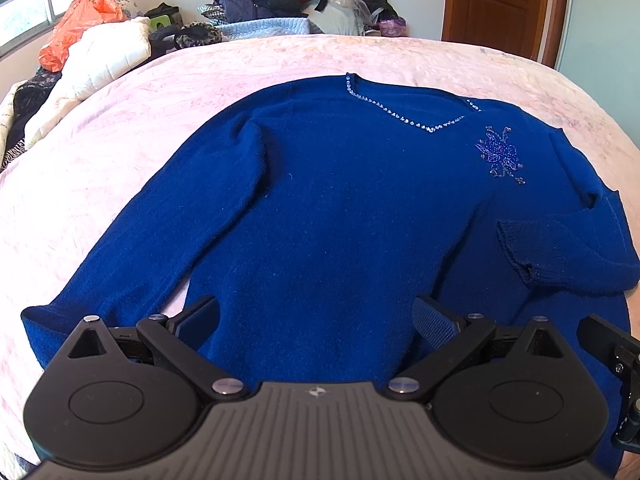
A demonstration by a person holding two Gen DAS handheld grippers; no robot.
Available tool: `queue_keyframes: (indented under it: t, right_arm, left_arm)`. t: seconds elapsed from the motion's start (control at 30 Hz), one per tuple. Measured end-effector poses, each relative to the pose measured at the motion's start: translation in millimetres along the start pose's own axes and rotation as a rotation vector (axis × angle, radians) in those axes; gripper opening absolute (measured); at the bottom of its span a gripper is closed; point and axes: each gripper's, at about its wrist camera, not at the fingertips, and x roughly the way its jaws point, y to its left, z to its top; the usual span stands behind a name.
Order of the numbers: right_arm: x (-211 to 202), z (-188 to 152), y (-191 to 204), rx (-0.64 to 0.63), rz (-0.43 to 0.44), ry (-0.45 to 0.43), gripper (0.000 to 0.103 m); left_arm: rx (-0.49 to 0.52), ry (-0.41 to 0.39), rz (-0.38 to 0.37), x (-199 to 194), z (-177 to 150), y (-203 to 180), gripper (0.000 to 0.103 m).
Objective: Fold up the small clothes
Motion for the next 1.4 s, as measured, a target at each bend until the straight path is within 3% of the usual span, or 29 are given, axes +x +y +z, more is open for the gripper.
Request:
queue_keyframes:
  t: [1.13,1.4]
  right_arm:
    - [-2.9,-0.8,1.7,-0.028,0.054,-0.029,0.102]
    - [-0.7,-0.5,1.8,-0.032,0.017,-0.014,0.102]
  left_arm:
    - [-0.002,0.011,0.012,3.5,-2.6,2.2,0.103]
    - [-0.009,0.017,0.01,5.2,-3.4,3.4,0.103]
